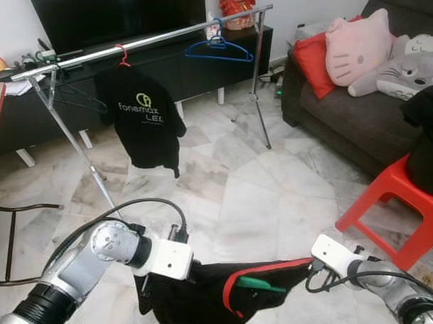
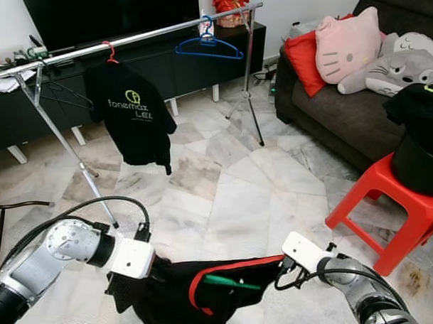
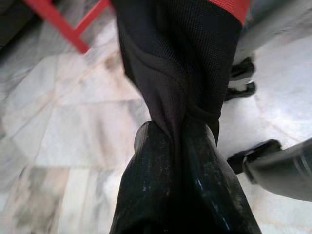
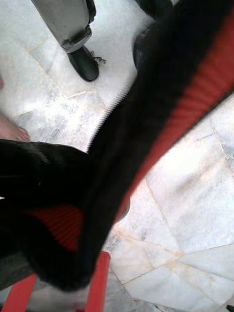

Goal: Hang hanger

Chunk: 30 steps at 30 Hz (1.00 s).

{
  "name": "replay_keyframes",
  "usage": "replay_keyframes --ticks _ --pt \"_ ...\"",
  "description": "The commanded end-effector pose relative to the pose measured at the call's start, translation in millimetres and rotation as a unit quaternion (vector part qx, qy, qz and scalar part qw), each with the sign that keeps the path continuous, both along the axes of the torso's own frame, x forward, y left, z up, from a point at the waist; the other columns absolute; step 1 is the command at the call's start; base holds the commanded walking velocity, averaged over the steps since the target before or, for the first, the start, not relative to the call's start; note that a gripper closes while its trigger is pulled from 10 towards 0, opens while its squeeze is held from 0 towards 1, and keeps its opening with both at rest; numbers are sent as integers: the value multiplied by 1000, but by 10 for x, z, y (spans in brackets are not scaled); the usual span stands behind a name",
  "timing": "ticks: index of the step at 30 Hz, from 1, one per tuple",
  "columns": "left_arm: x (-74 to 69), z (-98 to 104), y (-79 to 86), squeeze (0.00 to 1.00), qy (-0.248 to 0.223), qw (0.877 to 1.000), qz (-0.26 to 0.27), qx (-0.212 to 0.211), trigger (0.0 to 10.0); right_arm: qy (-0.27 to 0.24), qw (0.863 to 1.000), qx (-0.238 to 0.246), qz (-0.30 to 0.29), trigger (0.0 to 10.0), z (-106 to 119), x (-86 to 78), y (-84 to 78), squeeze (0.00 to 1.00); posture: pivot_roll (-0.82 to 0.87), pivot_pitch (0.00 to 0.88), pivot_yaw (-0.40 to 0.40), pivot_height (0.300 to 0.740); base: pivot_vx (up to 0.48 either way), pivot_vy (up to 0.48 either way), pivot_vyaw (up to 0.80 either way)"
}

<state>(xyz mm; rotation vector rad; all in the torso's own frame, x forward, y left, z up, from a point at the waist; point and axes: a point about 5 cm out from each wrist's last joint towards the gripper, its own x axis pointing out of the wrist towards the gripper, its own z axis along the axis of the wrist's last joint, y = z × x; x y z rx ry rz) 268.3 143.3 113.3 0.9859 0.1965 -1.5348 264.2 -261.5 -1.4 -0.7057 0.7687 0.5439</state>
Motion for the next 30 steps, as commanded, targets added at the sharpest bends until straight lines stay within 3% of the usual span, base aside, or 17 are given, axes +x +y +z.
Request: replay_keyframes --ticks 1,7,14,17,21,25,30 --pt "102 78 150 0 -23 999 33 22 10000 11 999 -16 -32 0 -8 -63 -153 0 -96 0 17 740 0 0 0" --pt "153 48 164 0 -33 998 54 29 10000 13 999 -13 -32 0 -24 -68 -129 0 -93 0 13 740 0 0 0" --pt "178 77 101 0 -32 997 66 6 10000 10 999 -9 -32 0 -15 -43 -103 0 -97 0 15 740 0 0 0" --pt "143 111 59 0 -17 998 54 -25 10000 10 999 -9 -33 0 -18 -43 -98 0 -95 0 14 740 0 0 0" --pt "178 156 35 0 -9 996 82 -47 10000 12 999 -8 -32 0 -32 -53 -86 0 -95 0 13 740 0 0 0" --pt "134 206 -6 0 3 995 62 -76 10000 15 999 -5 -31 0 -59 -63 -48 0 -95 0 14 740 0 0 0" --pt "132 220 10 0 -9 996 56 -62 10000 19 999 -2 -31 0 -77 -72 -27 0 -94 0 12 740 0 0 0"
